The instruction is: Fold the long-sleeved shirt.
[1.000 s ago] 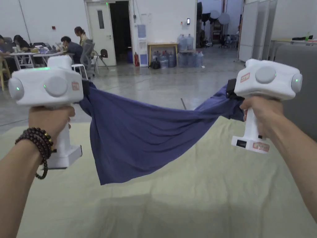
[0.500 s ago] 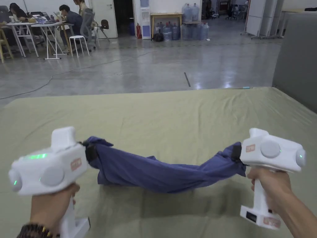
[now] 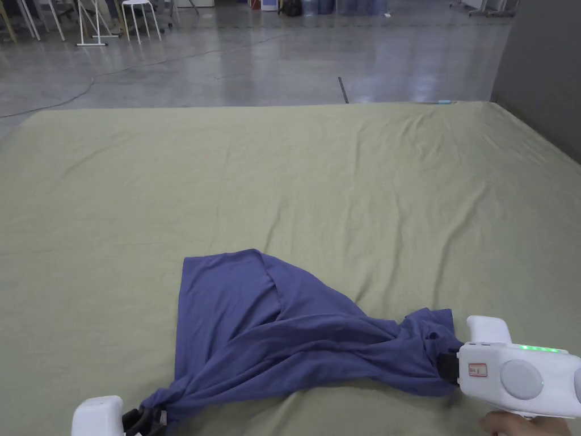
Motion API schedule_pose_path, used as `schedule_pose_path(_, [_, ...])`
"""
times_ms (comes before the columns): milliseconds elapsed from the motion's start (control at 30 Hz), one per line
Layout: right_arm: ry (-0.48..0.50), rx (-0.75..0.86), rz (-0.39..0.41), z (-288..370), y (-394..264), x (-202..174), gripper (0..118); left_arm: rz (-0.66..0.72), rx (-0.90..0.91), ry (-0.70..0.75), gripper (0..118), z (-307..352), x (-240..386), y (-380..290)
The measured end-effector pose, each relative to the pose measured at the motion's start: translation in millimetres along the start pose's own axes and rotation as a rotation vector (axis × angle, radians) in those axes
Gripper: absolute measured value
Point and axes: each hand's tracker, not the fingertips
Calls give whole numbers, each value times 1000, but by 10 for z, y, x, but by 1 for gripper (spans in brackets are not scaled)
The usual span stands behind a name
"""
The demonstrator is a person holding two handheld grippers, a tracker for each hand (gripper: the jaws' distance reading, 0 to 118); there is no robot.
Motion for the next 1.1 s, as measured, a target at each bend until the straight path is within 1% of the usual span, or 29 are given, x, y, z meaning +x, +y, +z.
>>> schedule_pose_path(33, [-5, -13, 13, -37, 5, -2, 16, 1, -15, -10, 6, 4, -19, -64])
schedule_pose_path(67, [-8, -15, 22, -33, 10, -24, 27, 15, -26, -25, 9, -11, -31, -85])
schedule_pose_path(100, [-19, -8, 32, 2, 21, -50, 52, 31, -26, -28, 25, -20, -37, -84])
schedule_pose_path(133, [-24, -5, 38, 59, 53, -65, 104, 50, -23, -35, 83, -20, -45, -62])
schedule_pose_path(167, [-21, 4, 44, 121, 73, -67, 118, 54, -27, -41, 117, -25, -53, -16])
schedule_pose_path(200, [-4, 36, 47, 214, 90, -73, 118, 57, -29, -44, 118, -18, -51, 28])
schedule_pose_path(233, [1, 119, 54, 415, 117, -126, 118, 59, 29, -70, 118, 35, -40, 90])
schedule_pose_path(267, [-4, 140, 58, 528, 152, -146, 118, 49, 81, -79, 118, 131, -50, 138])
schedule_pose_path(300, [-25, 154, 60, 621, 178, -166, 118, 45, 92, -78, 118, 202, -56, 182])
schedule_pose_path(333, [-37, 163, 57, 717, 194, -184, 110, 42, 82, -69, 118, 244, -43, 252])
schedule_pose_path(367, [-33, 191, 46, 828, 187, -189, 89, 44, 84, -69, 112, 284, -30, 324])
schedule_pose_path(400, [-17, 222, 42, 888, 178, -195, 46, 46, 97, -79, 83, 334, -27, 377])
schedule_pose_path(433, [-13, 219, 49, 934, 166, -210, 3, 50, 116, -93, 8, 379, -24, 428])
schedule_pose_path(467, [-29, 210, 56, 945, 148, -245, 3, 45, 115, -93, 0, 387, -17, 468])
schedule_pose_path(500, [-63, 211, 62, 955, 117, -259, 3, 35, 114, -76, 0, 366, -5, 490])
schedule_pose_path(567, [-12, 196, 74, 945, 85, -240, 3, 8, 112, -71, 0, 370, 26, 500])
schedule_pose_path(667, [2, 178, 53, 863, 66, -184, 3, 17, 89, -89, 0, 312, 62, 510])
schedule_pose_path(767, [5, 163, 63, 860, 64, -214, 3, -4, 75, -100, 0, 255, 138, 596])
schedule_pose_path(833, [19, 155, 67, 825, 100, -204, 3, -28, 66, -108, 0, 133, 174, 795])
schedule_pose_path(867, [23, 150, 70, 805, 118, -203, 3, -35, 59, -98, 5, 38, 196, 903])
schedule_pose_path(900, [24, 147, 74, 807, 129, -242, 3, -39, 58, -80, 25, -96, 222, 1039])
schedule_pose_path(933, [26, 146, 79, 781, 145, -247, 3, -44, 58, -57, 81, -263, 226, 1189])
schedule_pose_path(967, [27, 145, 82, 751, 161, -249, 3, -51, 39, -38, 108, -449, 216, 1331])
schedule_pose_path(1000, [29, 143, 84, 716, 179, -250, 3, -60, -7, -17, 110, -683, 215, 1463])
schedule_pose_path(1033, [30, 140, 87, 718, 185, -297, 3, -66, -17, -24, 110, -934, 209, 1597])
schedule_pose_path(1100, [31, 131, 89, 640, 203, -300, 3, -98, -87, 42, 110, -1492, 90, 1830])
